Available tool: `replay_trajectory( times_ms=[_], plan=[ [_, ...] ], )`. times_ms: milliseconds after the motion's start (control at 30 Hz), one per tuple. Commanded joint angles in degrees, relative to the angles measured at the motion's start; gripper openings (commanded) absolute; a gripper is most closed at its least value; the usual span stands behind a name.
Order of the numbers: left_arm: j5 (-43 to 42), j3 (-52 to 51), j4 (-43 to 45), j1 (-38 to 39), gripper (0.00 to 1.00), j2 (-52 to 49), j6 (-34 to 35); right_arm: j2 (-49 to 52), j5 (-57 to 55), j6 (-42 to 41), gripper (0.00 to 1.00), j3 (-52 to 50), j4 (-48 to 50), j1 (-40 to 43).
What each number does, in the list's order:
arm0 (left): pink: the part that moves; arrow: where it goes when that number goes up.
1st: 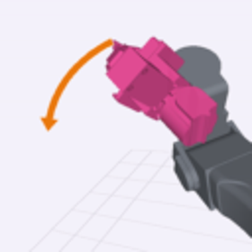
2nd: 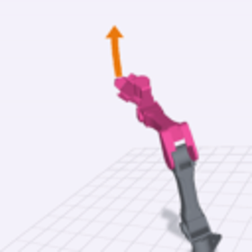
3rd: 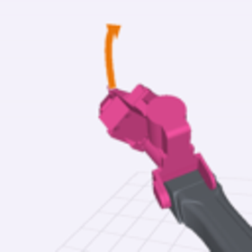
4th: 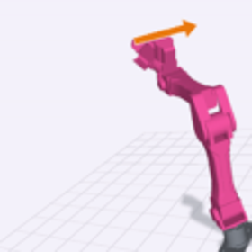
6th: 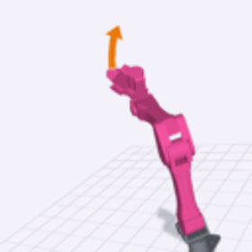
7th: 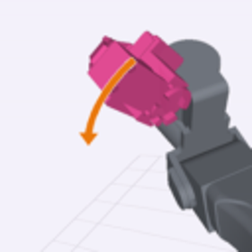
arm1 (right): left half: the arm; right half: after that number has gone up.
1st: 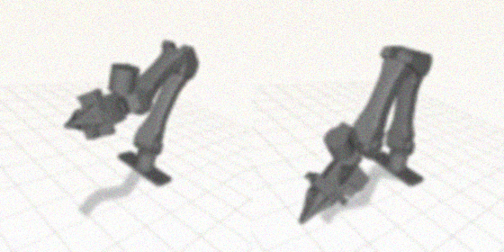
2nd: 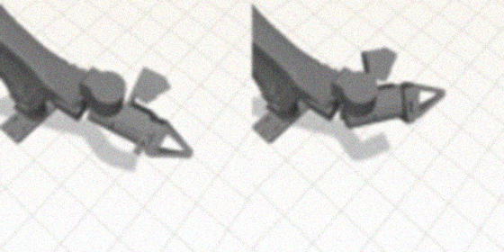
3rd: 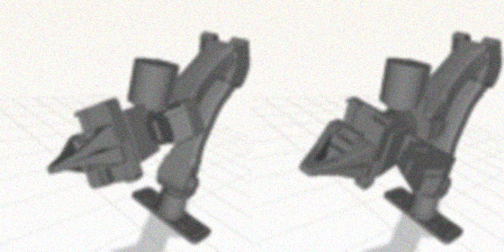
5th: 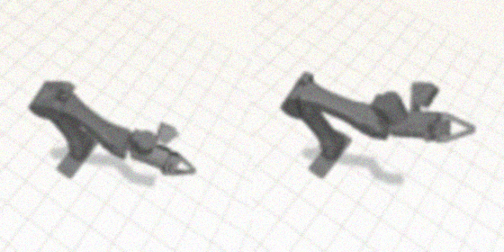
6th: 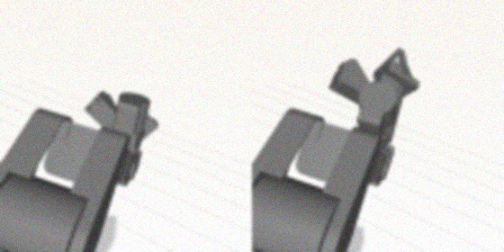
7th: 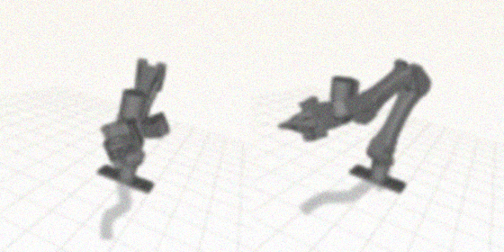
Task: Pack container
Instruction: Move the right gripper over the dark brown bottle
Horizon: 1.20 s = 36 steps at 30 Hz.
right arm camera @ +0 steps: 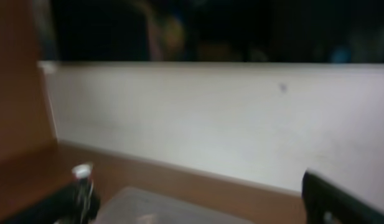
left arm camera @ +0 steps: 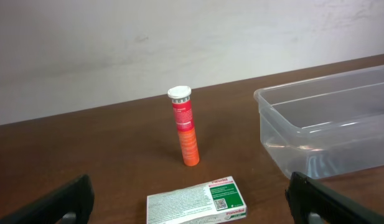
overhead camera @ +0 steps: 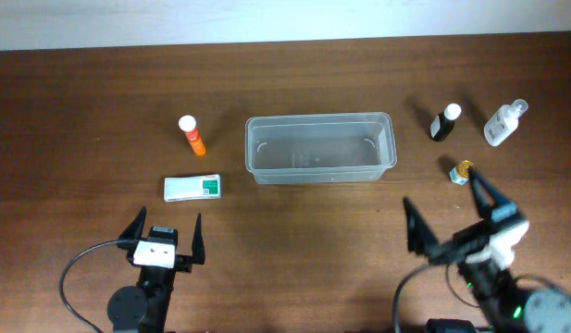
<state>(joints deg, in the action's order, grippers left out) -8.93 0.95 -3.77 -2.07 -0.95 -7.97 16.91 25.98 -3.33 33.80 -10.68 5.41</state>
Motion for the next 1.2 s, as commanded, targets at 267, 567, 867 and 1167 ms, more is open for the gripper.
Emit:
replay_trajectory(
  times_ms=[267,567,867,1167],
  plan=[
    [0.2,-0.4,0.1,-0.3,0.99,0.6,-0.9,50.2,-11.5,7.5,0.98,44.9,-38.2,-0.4],
    [0.2,-0.4,0.1,-0.3,0.99,0.6,-0.9,77.4,-16.2,12.3,0.98,75.8,-60.5,-0.4],
    [0.2,-0.4,0.1,-0.3,0.99,0.6,-0.9,82.2,-25.8,15.2,0.98,76.7,-61.1,4.0],
    [0.2,-0.4,0.1,-0.3,0.99,0.6,-0.9,89.0,-24.5,15.1,0.98,76.7,-61.0,7.0]
  ],
)
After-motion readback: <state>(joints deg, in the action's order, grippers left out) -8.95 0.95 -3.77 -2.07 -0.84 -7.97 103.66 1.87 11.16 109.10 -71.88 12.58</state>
